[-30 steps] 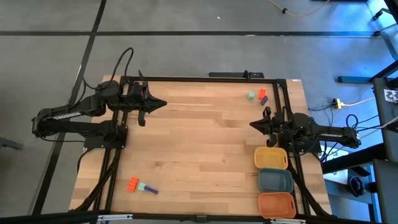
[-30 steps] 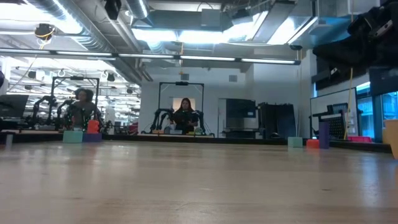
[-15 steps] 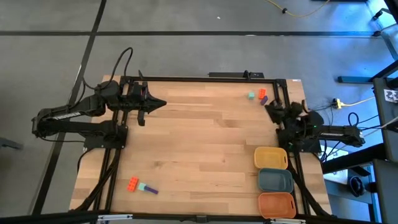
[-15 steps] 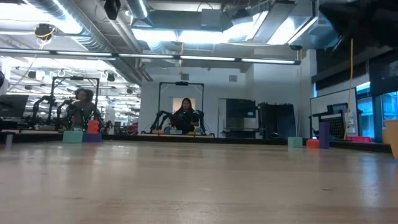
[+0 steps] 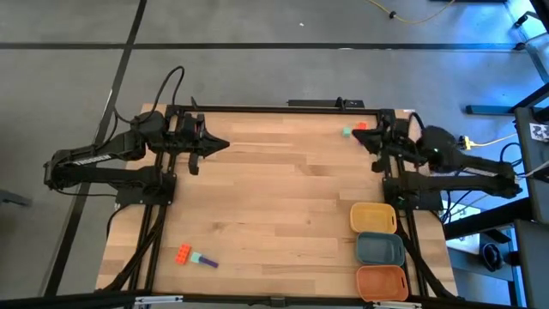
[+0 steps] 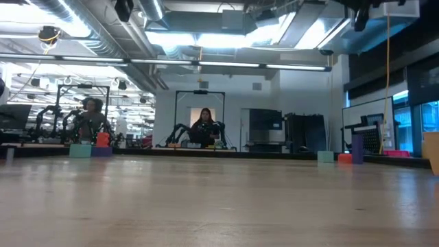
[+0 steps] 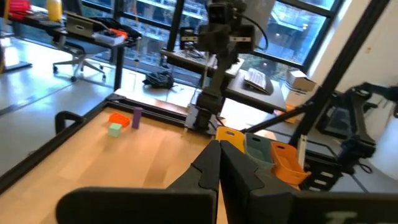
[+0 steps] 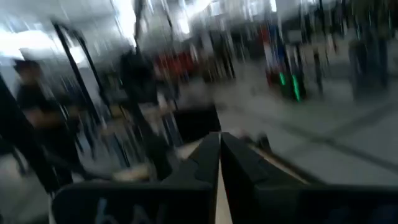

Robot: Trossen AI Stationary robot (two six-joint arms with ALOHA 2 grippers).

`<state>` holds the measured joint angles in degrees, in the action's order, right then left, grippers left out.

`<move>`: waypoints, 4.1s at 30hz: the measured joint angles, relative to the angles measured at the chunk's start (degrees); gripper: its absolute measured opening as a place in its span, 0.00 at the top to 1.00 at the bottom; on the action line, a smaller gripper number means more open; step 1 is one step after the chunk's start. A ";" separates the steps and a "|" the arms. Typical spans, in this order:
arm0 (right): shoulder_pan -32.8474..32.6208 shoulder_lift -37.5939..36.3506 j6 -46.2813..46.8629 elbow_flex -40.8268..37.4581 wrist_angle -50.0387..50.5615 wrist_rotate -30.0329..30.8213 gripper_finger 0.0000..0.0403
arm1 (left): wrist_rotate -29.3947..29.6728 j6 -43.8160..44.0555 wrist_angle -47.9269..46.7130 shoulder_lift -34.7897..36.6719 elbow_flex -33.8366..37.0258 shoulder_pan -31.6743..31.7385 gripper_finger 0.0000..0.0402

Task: Sort & place blocks by color
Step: Put the top left light blue block into the orange bin

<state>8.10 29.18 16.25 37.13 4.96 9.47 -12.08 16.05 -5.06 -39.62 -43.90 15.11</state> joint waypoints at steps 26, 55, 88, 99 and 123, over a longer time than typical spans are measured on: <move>-0.07 6.33 -3.52 6.01 8.99 -9.70 0.95 | -5.46 -0.86 -0.51 0.38 -0.02 -0.02 1.00; -0.07 6.33 -2.93 5.99 9.08 -9.66 0.95 | 5.13 -5.90 -7.37 0.35 -0.02 -0.03 0.52; -0.09 6.35 -3.02 5.94 9.22 -9.59 0.95 | 27.42 25.47 -58.41 -23.99 -9.59 18.36 0.44; -0.09 6.35 -3.02 5.94 9.28 -9.57 0.95 | 25.59 32.64 -44.65 -21.79 8.16 19.27 0.44; -0.09 6.35 -3.02 5.94 9.23 -9.51 0.95 | 23.37 25.42 -31.22 -22.25 17.25 27.91 0.44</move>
<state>8.01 35.53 13.23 43.07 14.20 -0.03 11.29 41.47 -36.27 -61.87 -26.65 43.03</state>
